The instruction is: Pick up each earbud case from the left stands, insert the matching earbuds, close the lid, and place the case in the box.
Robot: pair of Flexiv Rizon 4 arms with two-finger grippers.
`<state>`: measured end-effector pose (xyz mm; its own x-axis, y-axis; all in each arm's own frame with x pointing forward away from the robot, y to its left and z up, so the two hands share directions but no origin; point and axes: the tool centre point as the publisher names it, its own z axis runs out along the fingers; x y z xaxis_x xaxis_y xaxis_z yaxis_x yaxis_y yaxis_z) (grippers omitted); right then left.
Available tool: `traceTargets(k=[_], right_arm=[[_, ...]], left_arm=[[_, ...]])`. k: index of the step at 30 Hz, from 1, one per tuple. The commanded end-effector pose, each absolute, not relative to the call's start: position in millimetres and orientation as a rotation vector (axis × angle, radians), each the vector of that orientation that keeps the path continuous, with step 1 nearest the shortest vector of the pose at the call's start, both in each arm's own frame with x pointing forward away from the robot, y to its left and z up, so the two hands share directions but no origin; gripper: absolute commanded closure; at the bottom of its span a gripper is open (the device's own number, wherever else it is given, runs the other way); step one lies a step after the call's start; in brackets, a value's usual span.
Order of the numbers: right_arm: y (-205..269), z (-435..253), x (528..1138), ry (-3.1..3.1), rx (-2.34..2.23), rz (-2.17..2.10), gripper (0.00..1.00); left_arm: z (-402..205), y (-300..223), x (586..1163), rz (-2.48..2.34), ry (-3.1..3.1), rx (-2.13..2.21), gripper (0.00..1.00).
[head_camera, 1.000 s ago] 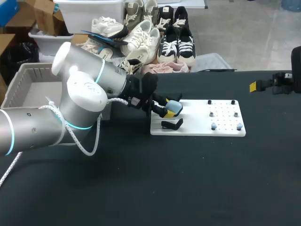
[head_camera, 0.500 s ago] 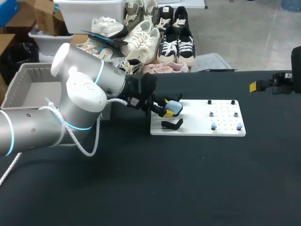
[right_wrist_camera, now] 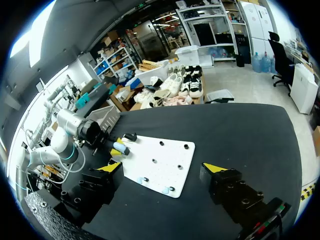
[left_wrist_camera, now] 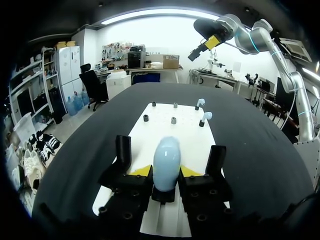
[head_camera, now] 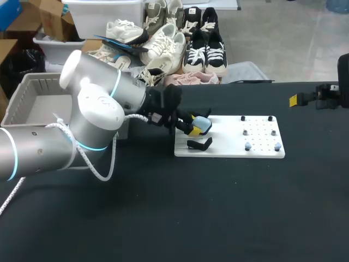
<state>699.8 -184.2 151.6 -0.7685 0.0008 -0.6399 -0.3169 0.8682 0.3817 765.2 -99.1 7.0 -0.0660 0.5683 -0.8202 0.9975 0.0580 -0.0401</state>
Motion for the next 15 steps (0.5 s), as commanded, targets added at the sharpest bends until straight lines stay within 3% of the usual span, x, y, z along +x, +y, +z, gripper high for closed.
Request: traceTargets(k=[1, 6, 9, 15], right_arm=[[-184.9, 150.7, 699.9, 2.376, -0.23, 0.636, 0.0], [-184.9, 150.7, 699.9, 2.376, -0.23, 0.636, 0.0], [-184.9, 150.7, 699.9, 2.376, -0.23, 0.636, 0.0], [-184.9, 150.7, 699.9, 2.376, -0.23, 0.636, 0.0]], left_arm=[[6.0, -100.0, 766.8, -0.873, 1.705, 1.583, 0.87], [5.6, -100.4, 766.3, -0.875, 1.708, 1.584, 0.88], [7.0, -100.6, 765.0, -0.877, 1.705, 1.586, 1.0], [15.1, -99.2, 764.4, -0.88, 1.701, 1.564, 1.0]])
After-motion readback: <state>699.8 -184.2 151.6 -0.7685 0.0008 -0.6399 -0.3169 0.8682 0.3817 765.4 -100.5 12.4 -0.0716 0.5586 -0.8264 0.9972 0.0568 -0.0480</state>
